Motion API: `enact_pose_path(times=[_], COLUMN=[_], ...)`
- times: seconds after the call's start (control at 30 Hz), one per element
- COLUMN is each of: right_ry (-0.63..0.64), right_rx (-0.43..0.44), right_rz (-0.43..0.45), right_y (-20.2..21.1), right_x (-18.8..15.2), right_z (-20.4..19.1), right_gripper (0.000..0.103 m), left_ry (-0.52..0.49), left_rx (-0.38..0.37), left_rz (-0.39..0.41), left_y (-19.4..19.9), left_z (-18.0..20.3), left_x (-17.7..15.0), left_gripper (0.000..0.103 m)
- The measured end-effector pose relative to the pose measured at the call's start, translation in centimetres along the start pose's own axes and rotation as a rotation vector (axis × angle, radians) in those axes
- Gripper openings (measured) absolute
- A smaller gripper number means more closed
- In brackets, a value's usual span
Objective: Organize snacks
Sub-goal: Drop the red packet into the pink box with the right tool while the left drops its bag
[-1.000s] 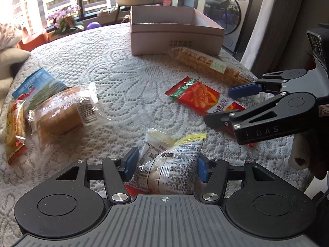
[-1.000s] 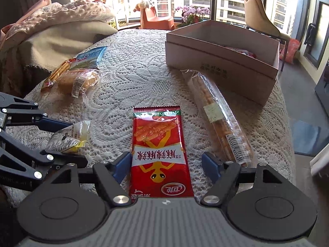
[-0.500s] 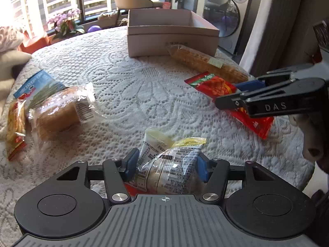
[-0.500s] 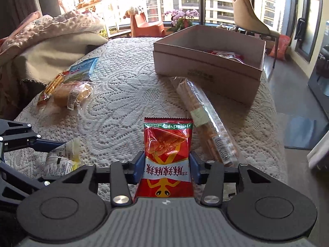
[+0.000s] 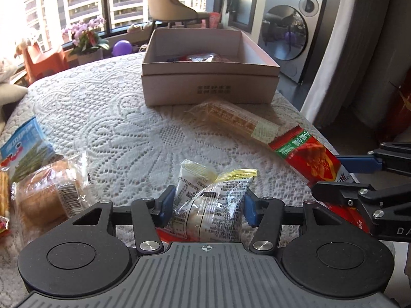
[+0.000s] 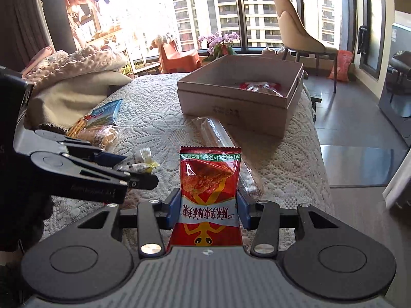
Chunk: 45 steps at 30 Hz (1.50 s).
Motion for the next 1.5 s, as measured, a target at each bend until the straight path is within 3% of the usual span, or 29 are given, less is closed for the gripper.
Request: enact_pose_path(times=[0.2,0.53,0.63,0.73,0.83,0.9,0.93,1.0,1.03,1.07,1.13,1.2,1.3,1.5], right_ry=[0.001,0.033,0.052,0.072,0.069,0.052,0.044,0.035,0.032,0.013,-0.041,-0.08,-0.079,-0.051], right_rx=[-0.003,-0.021,-0.043,-0.067,-0.08,-0.094,-0.102,-0.124,-0.131,-0.141,-0.161,-0.156,-0.161,-0.091], right_rz=[0.023,0.084,0.123,0.188,0.232,0.239,0.235,0.218,0.213,0.199,0.128,0.097,0.095,0.087], right_y=[0.7,1.0,1.3,2.0,1.7,0.5,-0.3,-2.8,-4.0,-5.6,-8.2,-9.1,-8.5,-5.4], right_x=[0.5,4.4,7.1,11.4,16.6,19.9,21.1,23.3,23.8,24.1,23.9,23.1,21.4,16.1], right_z=[0.2,-0.1,0.4,1.4,2.5,3.3,3.7,4.6,5.1,5.8,7.3,8.6,9.2,7.2], right_gripper=[0.045,0.045,0.045,0.045,0.045,0.045,0.045,0.047,0.049,0.055,0.059,0.058,0.059,0.066], left_ry=[0.012,0.109,0.116,0.103,0.126,0.166,0.194,0.264,0.264,0.234,0.19,0.221,0.264,0.222], left_rx=[-0.017,-0.084,-0.102,-0.101,-0.177,-0.244,-0.274,-0.263,-0.251,-0.245,-0.212,-0.221,-0.239,-0.117], left_rz=[0.039,0.117,0.184,0.302,0.447,0.482,0.456,0.278,0.194,0.159,0.176,0.226,0.239,0.248], left_y=[1.4,2.2,2.4,3.1,3.6,2.2,0.2,-5.4,-8.1,-9.7,-10.9,-10.2,-7.9,-1.7], left_z=[-0.4,-2.8,-3.4,-3.9,-4.4,-4.9,-5.1,-5.3,-5.1,-4.7,-4.6,-5.5,-7.5,-11.3], left_x=[0.2,2.6,5.7,10.4,15.5,18.1,19.2,20.2,20.3,20.2,20.0,19.6,18.4,12.3], left_gripper=[0.058,0.058,0.058,0.059,0.059,0.06,0.061,0.057,0.057,0.057,0.057,0.057,0.057,0.057])
Point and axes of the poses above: each gripper's, at about its wrist camera, not at the fingertips, and y roughly against the way its jaws point, z to its right, x to its top, the point moved 5 cm from there along -y, roughly the way its jaws point, and after that the axes turned 7 degrees about x, right-handed, at the moved point
